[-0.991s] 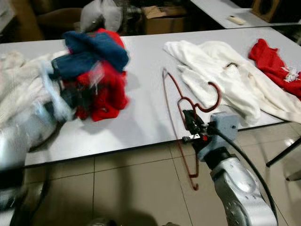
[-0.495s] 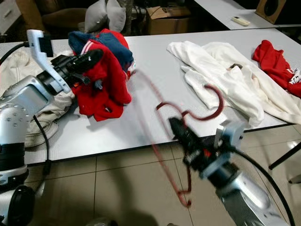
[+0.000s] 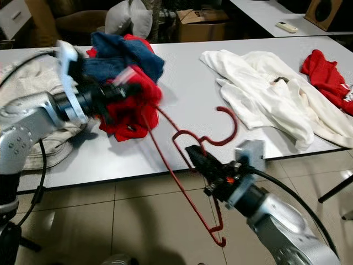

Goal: Hang hanger

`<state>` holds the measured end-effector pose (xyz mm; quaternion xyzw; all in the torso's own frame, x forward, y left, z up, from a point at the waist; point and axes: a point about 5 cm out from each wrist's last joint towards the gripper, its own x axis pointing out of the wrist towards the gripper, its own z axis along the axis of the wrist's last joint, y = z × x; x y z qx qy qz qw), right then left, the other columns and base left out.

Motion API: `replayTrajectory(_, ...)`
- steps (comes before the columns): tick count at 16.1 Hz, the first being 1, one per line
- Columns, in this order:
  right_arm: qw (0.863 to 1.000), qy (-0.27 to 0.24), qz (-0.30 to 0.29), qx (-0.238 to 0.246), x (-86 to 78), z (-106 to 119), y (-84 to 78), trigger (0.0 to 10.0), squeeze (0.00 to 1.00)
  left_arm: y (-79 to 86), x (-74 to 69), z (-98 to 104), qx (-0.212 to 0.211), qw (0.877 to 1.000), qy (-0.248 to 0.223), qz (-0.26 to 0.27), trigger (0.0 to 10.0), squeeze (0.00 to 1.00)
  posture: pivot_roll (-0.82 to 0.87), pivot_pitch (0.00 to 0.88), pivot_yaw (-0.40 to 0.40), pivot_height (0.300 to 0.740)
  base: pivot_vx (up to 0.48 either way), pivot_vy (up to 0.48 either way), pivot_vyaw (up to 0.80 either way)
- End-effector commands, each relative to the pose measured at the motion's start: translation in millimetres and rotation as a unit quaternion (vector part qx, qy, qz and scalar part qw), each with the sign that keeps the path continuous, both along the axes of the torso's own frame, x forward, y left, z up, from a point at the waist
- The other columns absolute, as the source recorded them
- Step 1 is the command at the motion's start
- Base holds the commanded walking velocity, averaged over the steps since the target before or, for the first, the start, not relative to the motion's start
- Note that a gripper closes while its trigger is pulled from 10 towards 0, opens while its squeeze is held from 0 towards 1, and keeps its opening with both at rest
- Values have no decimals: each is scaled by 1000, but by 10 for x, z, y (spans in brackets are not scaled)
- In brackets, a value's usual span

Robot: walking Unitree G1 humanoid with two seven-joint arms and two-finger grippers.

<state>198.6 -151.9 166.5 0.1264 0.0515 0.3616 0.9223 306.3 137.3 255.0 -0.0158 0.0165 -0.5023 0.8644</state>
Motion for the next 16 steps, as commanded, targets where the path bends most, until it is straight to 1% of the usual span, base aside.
replayTrajectory(1, 1000, 3, 10, -14, 20, -13, -9, 10000, 0, -102, -61, 63, 15, 999, -17, -37, 157, 0, 19, 0, 13, 740, 0, 0, 0)
replayTrajectory(2, 1000, -1, 13, -20, 54, -5, -16, 10000, 0, -132, -36, 52, 28, 999, -21, -33, 706, 0, 20, 0, 7, 740, 0, 0, 0)
replayTrajectory(3, 1000, -6, 15, -23, 87, 13, -17, 10000, 0, -166, -3, 32, 50, 998, -28, -27, 1843, 0, 21, 0, -2, 740, 0, 0, 0)
replayTrajectory(4, 1000, -8, 18, -24, 107, 24, -10, 10000, 0, -198, 32, 10, 67, 997, -34, -20, 4353, 0, 22, 0, -3, 740, 0, 0, 0)
replayTrajectory(5, 999, -9, 20, -25, 118, 27, -1, 10000, 0, -217, 54, -1, 75, 996, -35, -15, 4353, 0, 22, 0, -3, 740, 0, 0, 0)
replayTrajectory(6, 1000, -14, 10, -24, 147, 30, 27, 10000, 0, -274, 105, -98, 124, 992, -38, -3, 10000, 0, 19, 0, -12, 740, 0, 0, 0)
replayTrajectory(7, 1000, -15, 9, -23, 149, 29, 34, 10000, 0, -279, 118, -121, 135, 990, -40, 1, 10000, 0, 19, 0, -12, 740, 0, 0, 0)
replayTrajectory(9, 1000, -18, 14, -21, 127, 30, 76, 10000, 0, -278, 185, -191, 172, 984, -47, 26, 10000, 0, 14, 0, -12, 740, 0, 0, 0)
replayTrajectory(10, 1000, -21, 14, -15, 113, 38, 95, 10000, 0, -279, 235, -184, 171, 984, -43, 41, 10000, 0, 10, 0, -10, 740, 0, 0, 0)
replayTrajectory(11, 1000, -25, 4, -9, 122, 47, 97, 10000, 0, -302, 230, -156, 158, 987, -26, 30, 10000, 1000, 7, 0, -9, 740, 0, 0, 0)
replayTrajectory(13, 999, -30, -26, -3, 172, 38, 67, 10000, 0, -347, 140, -116, 149, 989, -18, -15, 10000, 1000, 7, 0, -8, 740, 0, 0, 0)
replayTrajectory(14, 999, -30, -31, -3, 180, 33, 58, 10000, 0, -347, 117, -111, 147, 989, -19, -25, 10000, 1000, 9, 0, -6, 740, 0, 0, 0)
replayTrajectory(16, 998, -28, -57, 22, 227, 30, 14, 10000, 0, -274, 62, -123, 140, 989, -2, -40, 10000, 1000, 9, 0, -6, 740, 0, 0, 0)
